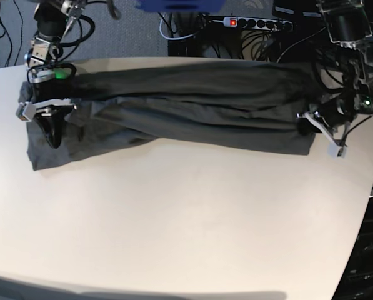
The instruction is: Fold the T-shirt properly
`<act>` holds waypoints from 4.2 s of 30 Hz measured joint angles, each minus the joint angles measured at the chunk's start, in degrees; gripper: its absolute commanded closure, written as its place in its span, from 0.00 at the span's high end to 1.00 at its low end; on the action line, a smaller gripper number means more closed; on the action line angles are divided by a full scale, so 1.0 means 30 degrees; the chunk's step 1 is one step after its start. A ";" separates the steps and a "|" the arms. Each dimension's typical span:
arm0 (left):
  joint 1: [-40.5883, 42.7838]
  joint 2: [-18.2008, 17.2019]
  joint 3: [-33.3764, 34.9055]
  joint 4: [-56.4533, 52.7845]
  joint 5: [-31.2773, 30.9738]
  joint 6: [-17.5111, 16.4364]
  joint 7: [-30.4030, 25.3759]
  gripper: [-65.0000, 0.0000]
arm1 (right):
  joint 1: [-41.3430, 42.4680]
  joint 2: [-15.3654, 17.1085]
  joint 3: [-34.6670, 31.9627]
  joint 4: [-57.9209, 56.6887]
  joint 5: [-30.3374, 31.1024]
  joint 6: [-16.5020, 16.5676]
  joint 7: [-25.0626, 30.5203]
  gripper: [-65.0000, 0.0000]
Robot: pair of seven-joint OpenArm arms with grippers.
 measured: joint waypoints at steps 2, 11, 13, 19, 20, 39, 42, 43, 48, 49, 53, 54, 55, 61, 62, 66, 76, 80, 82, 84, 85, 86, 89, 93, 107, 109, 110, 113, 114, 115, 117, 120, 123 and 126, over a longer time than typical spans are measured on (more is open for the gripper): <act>-0.0590 0.0000 0.0007 -0.0685 -0.0066 -0.0066 0.0007 0.06 | 0.0379 0.0117 0.0036 -0.0321 0.0051 -0.0146 -0.0532 0.01; -0.2812 0.0248 0.0000 -0.2769 0.1552 -0.0408 -0.0175 0.06 | 0.1042 0.0393 0.0044 -0.1027 0.0036 -0.0270 -0.0809 0.01; -0.3388 0.0597 0.0007 -0.2871 0.2608 -0.0335 -0.0138 0.06 | 0.1049 0.0401 0.0044 -0.1027 0.0029 -0.0277 -0.0882 0.01; -0.4699 0.1581 0.0007 -0.2958 0.5005 0.0029 0.0080 0.06 | 0.1035 0.0423 0.0044 -0.1027 0.0036 -0.0277 -0.0874 0.01; -0.4801 0.1639 0.0015 -0.2980 0.5187 0.0015 0.0095 0.06 | 0.1027 0.0415 0.0044 -0.1027 0.0036 -0.0270 -0.0809 0.01; -0.3978 0.0102 -0.0095 0.1326 0.2033 -0.1858 0.3351 0.06 | 0.1319 0.0605 0.0058 -0.2419 0.0211 -0.0313 0.0357 0.01; -0.3592 0.0270 -0.0087 0.3293 0.1792 -0.1865 0.3381 0.06 | 0.1304 0.0597 0.0058 -0.2419 0.0233 -0.0270 0.0423 0.01; -0.3439 0.0262 -0.0073 0.3781 0.1734 -0.1865 0.3439 0.06 | 0.1304 0.0597 0.0058 -0.2419 0.0262 -0.0270 0.0408 0.01; -0.2506 0.0255 -0.0095 0.5814 0.1785 -0.1865 0.5355 0.06 | 0.1311 0.0597 0.0058 -0.2419 0.0270 -0.0284 0.0364 0.01; -0.2404 0.0248 -0.0117 0.5982 0.1807 -0.1865 0.6047 0.06 | 0.1311 0.0597 0.0058 -0.2419 0.0270 -0.0277 0.0372 0.01; -0.1246 0.0255 -0.2149 0.6637 0.1916 -0.1865 0.7665 0.06 | 0.1304 0.0590 0.0058 -0.2419 0.0270 -0.0270 0.0423 0.01; -0.0845 0.0175 -0.2688 0.6834 0.2033 -0.1858 0.8182 0.06 | 0.1304 0.0597 0.0066 -0.2419 0.0270 -0.0277 0.0372 0.01; -0.0452 0.0087 -0.3082 0.6958 0.2157 -0.1858 0.8306 0.06 | 0.1311 0.0597 0.0066 -0.2419 0.0270 -0.0372 0.0306 0.01; 0.0299 -0.0437 -0.3242 0.6717 0.1851 -0.1865 0.7847 0.06 | 0.1341 0.0597 0.0066 -0.2419 0.0270 -0.0401 0.0335 0.01; 0.0313 -0.0437 -0.3242 0.6455 0.1872 -0.1865 0.7796 0.06 | 0.1341 0.0590 0.0058 -0.2419 0.0270 -0.0401 0.0342 0.01; 0.0415 -0.0481 -0.3228 0.4845 0.1931 -0.1865 0.6419 0.06 | 0.1341 0.0590 0.0044 -0.2419 0.0270 -0.0408 0.0306 0.01; -0.0634 -0.0437 -0.2659 0.3934 0.1778 -0.1858 0.5945 0.32 | 0.1304 0.0597 0.0007 -0.2419 0.0270 -0.0364 0.0372 0.01; -0.0597 -0.0481 -0.2667 0.3934 0.1792 -0.1872 0.5996 0.57 | 0.1304 0.0597 0.0007 -0.2419 0.0270 -0.0379 0.0364 0.01; -0.0612 -0.0488 -0.2667 0.3934 0.1785 -0.1872 0.5996 0.63 | 0.1304 0.0597 0.0007 -0.2419 0.0270 -0.0393 0.0357 0.01; -0.0823 -0.0488 -0.2667 0.3898 0.1821 -0.2441 0.6003 0.63 | 0.1297 0.0597 0.0007 -0.2419 0.0270 -0.0393 0.0357 0.01; -0.1071 -0.0495 -0.2659 0.3789 0.1916 -0.3162 0.6003 0.63 | 0.1297 0.0597 0.0000 -0.2419 0.0270 -0.0408 0.0342 0.01; -0.1333 -0.0532 -0.2645 0.3490 0.1909 -0.3752 0.5872 0.63 | 0.1297 0.0597 0.0000 -0.2419 0.0270 -0.0408 0.0350 0.01; -0.2186 -0.0539 -0.2630 0.1821 0.2025 -0.3716 0.6091 0.63 | 0.1290 0.0597 -0.0015 -0.2419 0.0270 -0.0386 0.0364 0.01; -0.2514 -0.0525 -0.2630 0.0415 0.2076 -0.3708 0.6069 0.63 | 0.1282 0.0597 -0.0007 -0.2419 0.0277 -0.0408 0.0357 0.01; -0.2550 -0.0437 -0.1727 0.0233 -0.0554 -0.3708 0.6717 0.63 | 0.1253 0.0597 -0.0051 -0.2419 0.0277 -0.0401 0.0393 0.01; -0.2521 -0.0634 -0.1734 0.0233 -0.1056 -0.3716 0.7329 0.63 | 0.1253 0.0605 -0.0051 -0.2419 0.0277 -0.0401 0.0386 0.01; -0.2506 -0.0831 -0.1734 0.0240 -0.1545 -0.3708 0.7533 0.63 | 0.1253 0.0605 -0.0051 -0.2419 0.0277 -0.0401 0.0393 0.01; -0.2535 -0.1486 -0.1785 0.0240 -0.2754 -0.3708 0.7570 0.63 | 0.1253 0.0605 -0.0051 -0.2419 0.0277 -0.0408 0.0357 0.01; -0.2535 -0.1625 -0.1792 0.0233 -0.3235 -0.3708 0.7577 0.63 | 0.1253 0.0605 -0.0044 -0.2419 0.0277 -0.0408 0.0357 0.01; -0.2528 -0.1705 -0.1763 0.0219 -0.3577 -0.3708 0.7584 0.63 | 0.1253 0.0605 -0.0044 -0.2419 0.0277 -0.0408 0.0372 0.01; -0.2579 -0.1894 -0.1719 -0.0299 -0.4379 -0.3716 0.7533 0.63 | 0.1253 0.0605 -0.0051 -0.2419 0.0277 -0.0408 0.0372 0.01; -0.2630 -0.1989 -0.1712 -0.1858 -0.4707 -0.3650 0.7453 0.63 | 0.1253 0.0605 -0.0044 -0.2419 0.0277 -0.0408 0.0357 0.01; -0.2943 -0.1851 -0.1676 -0.2929 -0.4350 -0.3650 0.7570 0.63 | 0.1253 0.0612 -0.0044 -0.2419 0.0284 -0.0415 0.0335 0.01; -0.3308 -0.1785 -0.1661 -0.3410 -0.4058 -0.3650 0.7359 0.63 | 0.1246 0.0605 -0.0051 -0.2419 0.0277 -0.0379 0.0401 0.01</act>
